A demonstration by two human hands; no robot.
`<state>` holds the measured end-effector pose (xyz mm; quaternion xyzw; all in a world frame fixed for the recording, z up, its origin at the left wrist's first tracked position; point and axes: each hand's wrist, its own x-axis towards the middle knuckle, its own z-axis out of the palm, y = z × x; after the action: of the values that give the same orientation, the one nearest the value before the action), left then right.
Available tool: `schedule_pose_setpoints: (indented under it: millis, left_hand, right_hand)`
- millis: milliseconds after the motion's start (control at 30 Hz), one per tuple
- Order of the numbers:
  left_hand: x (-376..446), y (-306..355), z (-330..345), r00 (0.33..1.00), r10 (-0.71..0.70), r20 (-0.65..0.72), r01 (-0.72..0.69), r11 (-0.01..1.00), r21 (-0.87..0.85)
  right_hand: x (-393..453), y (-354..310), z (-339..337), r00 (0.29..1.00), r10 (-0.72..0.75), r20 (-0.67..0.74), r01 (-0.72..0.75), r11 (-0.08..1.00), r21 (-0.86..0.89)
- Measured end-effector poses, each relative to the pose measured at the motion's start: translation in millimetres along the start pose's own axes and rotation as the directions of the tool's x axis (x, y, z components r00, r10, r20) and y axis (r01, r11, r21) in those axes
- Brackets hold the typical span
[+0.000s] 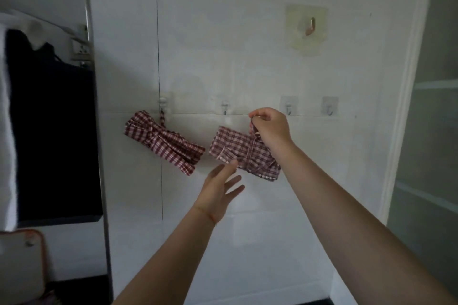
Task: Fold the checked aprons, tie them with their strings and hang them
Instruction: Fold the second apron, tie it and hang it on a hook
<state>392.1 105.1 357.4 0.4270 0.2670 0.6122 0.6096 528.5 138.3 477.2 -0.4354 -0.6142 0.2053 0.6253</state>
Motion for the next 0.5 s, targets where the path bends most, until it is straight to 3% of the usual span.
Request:
schedule_pose_setpoints:
  millis: [100,400,500]
  left_hand:
    - [12.5,5.4,12.7,0.999,0.0,0.043,0.004,0.997,-0.076]
    - [40.0,16.8,20.5,0.999,0.035,-0.038,-0.045,0.958,-0.284]
    - [49.0,13.4,16.8,0.995,0.017,-0.094,-0.045,0.952,-0.302]
  right_hand:
    - [6.6,-9.5,22.1,0.999,-0.045,0.027,0.045,0.999,-0.028]
    - [27.0,-29.4,54.2,0.975,-0.196,0.105,0.214,0.957,-0.197]
    - [32.8,-28.8,62.9,0.977,-0.189,0.1,0.211,0.922,-0.323]
